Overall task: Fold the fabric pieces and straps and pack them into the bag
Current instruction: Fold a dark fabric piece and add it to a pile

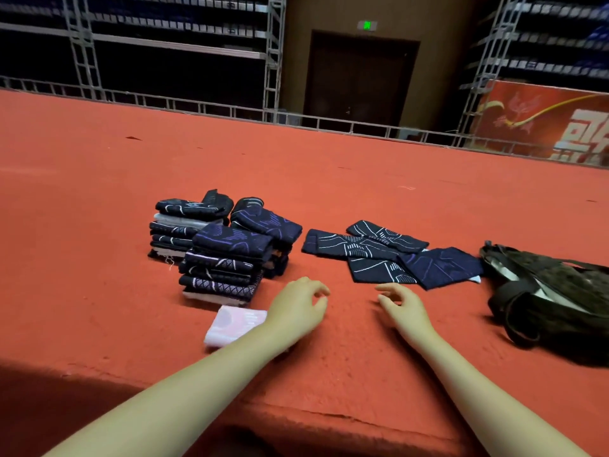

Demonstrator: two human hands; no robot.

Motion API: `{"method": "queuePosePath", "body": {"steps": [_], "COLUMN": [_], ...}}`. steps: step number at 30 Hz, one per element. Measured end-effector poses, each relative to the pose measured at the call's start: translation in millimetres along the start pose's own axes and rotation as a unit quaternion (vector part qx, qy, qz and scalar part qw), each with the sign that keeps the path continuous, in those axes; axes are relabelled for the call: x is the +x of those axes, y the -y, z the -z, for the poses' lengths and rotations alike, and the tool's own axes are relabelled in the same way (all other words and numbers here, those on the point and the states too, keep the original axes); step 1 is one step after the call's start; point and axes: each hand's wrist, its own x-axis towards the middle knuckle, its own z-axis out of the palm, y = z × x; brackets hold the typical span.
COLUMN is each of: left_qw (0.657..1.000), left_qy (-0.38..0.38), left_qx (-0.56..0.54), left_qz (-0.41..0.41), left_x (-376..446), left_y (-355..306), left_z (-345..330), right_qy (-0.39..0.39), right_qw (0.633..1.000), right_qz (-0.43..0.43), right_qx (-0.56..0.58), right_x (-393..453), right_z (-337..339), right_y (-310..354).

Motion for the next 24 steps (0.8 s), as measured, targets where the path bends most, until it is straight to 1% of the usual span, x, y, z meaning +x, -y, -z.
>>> {"method": "queuePosePath", "body": {"steps": [2, 5, 11, 13, 17, 19, 22, 24], "left_qw": [1.0, 1.0, 0.996, 0.995, 0.994, 0.994, 0.988, 0.976], "left_qy": [0.006, 0.015, -0.017, -0.03, -0.062, -0.09, -0.127, -0.161], "left_qx": [-0.017, -0.001, 0.073, 0.086, 0.084, 0.069, 0.039, 0.019], "left_qz": [0.001, 0.023, 0.051, 0.046, 0.013, -0.005, -0.081, -0.144], "left_x": [21, 53, 115, 128, 140, 143, 143, 141], "left_y": [-11, -21, -28, -28, -24, -21, -24, -26], "left_z": [-23, -57, -101, -109, -116, -116, -113, -109], "right_qy": [-0.011, -0.017, -0.024, -0.019, -0.003, 0.01, 0.002, -0.022], "right_qw": [0.999, 0.994, 0.986, 0.983, 0.986, 0.983, 0.977, 0.976], "right_qz": [-0.011, 0.005, 0.021, 0.032, 0.044, 0.061, 0.096, 0.106], "right_qx": [-0.045, -0.112, -0.166, -0.178, -0.159, -0.173, -0.189, -0.19], "right_x": [13, 33, 76, 83, 88, 88, 87, 87], "right_z": [10, 18, 23, 23, 25, 24, 21, 22], "right_y": [-17, -37, -60, -63, -66, -67, -67, -67]}}
